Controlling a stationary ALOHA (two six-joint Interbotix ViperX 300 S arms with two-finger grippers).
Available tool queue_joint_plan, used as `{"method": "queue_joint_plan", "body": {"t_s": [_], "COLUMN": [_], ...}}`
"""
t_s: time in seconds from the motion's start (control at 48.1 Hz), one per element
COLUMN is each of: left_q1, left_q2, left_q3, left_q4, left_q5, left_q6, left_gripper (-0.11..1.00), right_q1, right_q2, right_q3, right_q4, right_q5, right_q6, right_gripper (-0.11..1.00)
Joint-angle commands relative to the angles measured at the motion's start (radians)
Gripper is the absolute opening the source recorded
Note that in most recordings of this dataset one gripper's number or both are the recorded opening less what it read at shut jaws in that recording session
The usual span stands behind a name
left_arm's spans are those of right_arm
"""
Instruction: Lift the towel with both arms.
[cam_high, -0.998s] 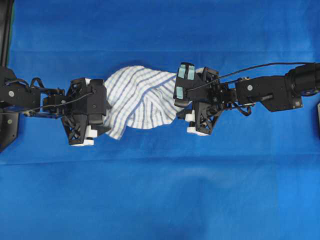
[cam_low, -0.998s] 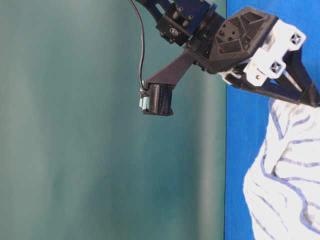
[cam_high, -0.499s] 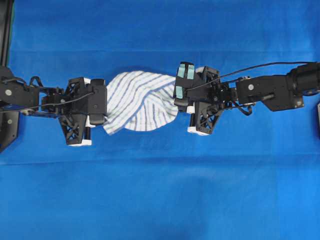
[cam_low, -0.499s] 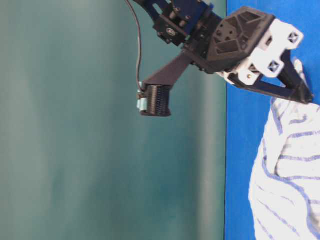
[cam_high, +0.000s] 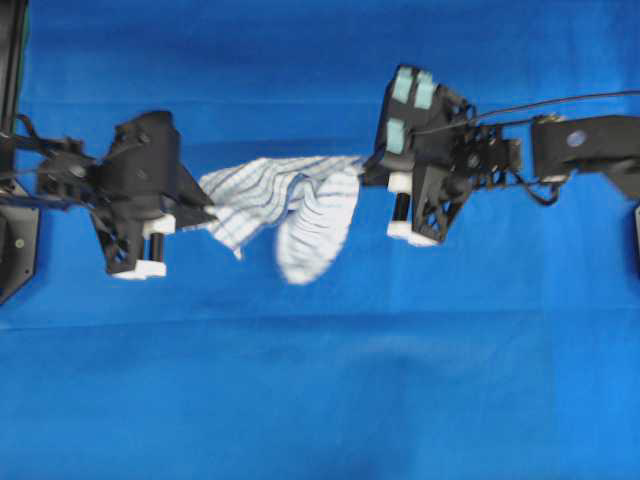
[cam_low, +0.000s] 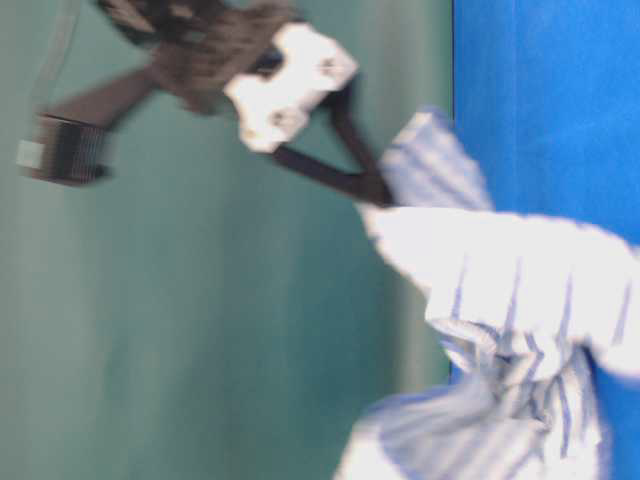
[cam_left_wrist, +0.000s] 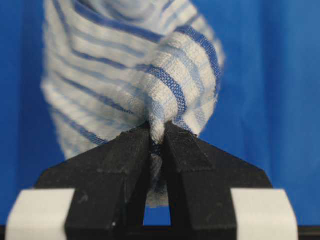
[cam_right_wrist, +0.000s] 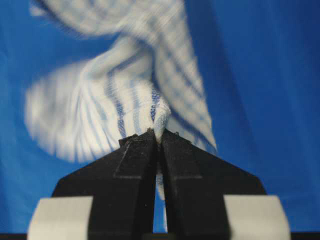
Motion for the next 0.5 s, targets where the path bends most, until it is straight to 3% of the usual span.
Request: {"method": "queue_joint_plan", "body": {"t_s": [0.0, 0.478], "left_q1": [0.015, 0.120], "left_q2": [-0.067, -0.225], "left_q3": [-0.066, -0.279], "left_q4": [0.000, 0.005], "left_q5": [0.031, 0.204], "left_q6": [-0.002, -0.017], "left_gripper": [0.05, 0.05], "right_q1": [-0.002, -0.005], "right_q2": [-0.071, -0.265], "right_q3": [-0.057, -0.285], "right_q4": [-0.003, -0.028], "right_q5": [0.051, 0.318], "right_q6": [-0.005, -0.098], "right_gripper": [0.03, 0.03]}}
